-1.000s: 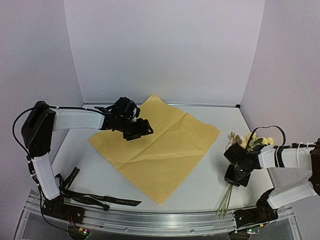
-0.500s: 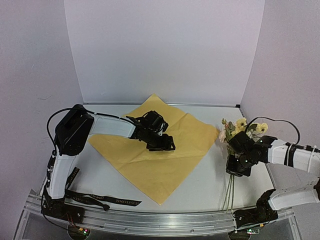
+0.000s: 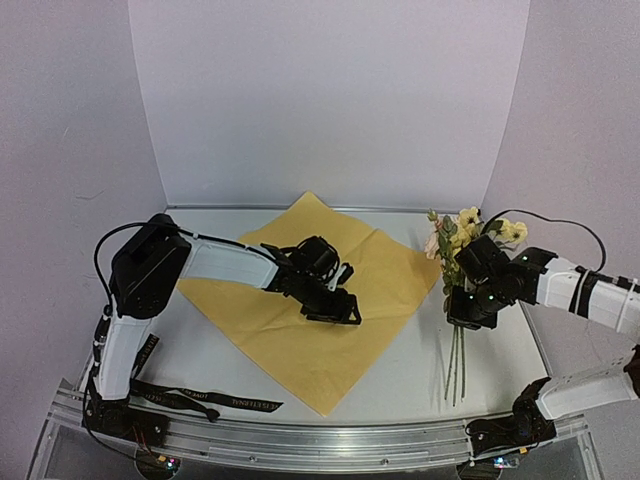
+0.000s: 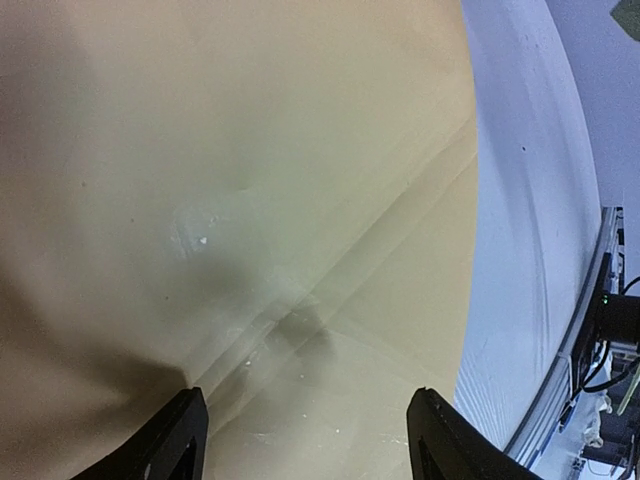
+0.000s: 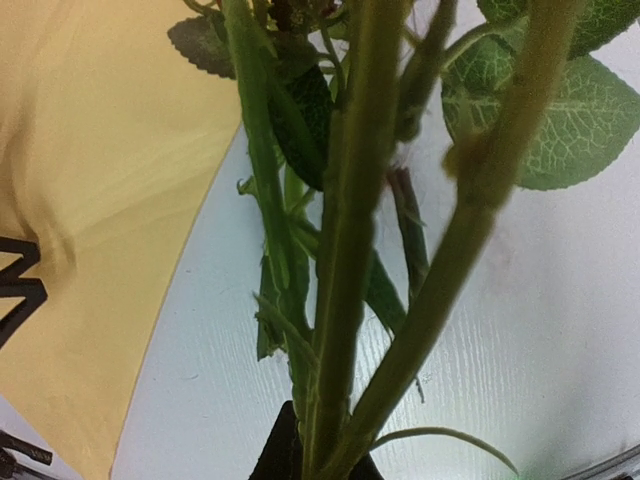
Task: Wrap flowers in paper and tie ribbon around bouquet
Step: Place the fake flower on the flattened wrapping paper.
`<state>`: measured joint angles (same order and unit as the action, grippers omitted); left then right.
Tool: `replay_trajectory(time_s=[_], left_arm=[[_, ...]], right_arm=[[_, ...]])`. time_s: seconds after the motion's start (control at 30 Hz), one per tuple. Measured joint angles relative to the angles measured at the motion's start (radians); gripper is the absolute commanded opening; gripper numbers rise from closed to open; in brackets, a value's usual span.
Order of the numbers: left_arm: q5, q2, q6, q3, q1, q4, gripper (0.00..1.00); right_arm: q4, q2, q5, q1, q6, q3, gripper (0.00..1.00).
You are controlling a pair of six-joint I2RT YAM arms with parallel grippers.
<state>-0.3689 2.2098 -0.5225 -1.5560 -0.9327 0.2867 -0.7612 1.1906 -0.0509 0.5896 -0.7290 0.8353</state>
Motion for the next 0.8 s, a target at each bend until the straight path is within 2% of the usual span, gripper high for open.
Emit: replay_trajectory(time_s=[0.4, 0.63, 0.8], left_arm=[[-0.055, -0.082, -0.001, 0.142, -0.052, -0.048, 0.71], [-0.003, -0.124, -0.021, 0.147, -0.046, 0.005, 0.75], [0.103, -0.323, -0.088, 0.250, 0.047, 0.021, 0.73]], right_arm=[[-0.011, 0.101, 0.033, 0.000, 0.035, 0.111, 0.00], [-0.002, 0.226, 0.073, 0.000, 0.053, 0.261, 0.00], [0.057, 0.392, 0.162, 0.000, 0.039, 0.440, 0.00]])
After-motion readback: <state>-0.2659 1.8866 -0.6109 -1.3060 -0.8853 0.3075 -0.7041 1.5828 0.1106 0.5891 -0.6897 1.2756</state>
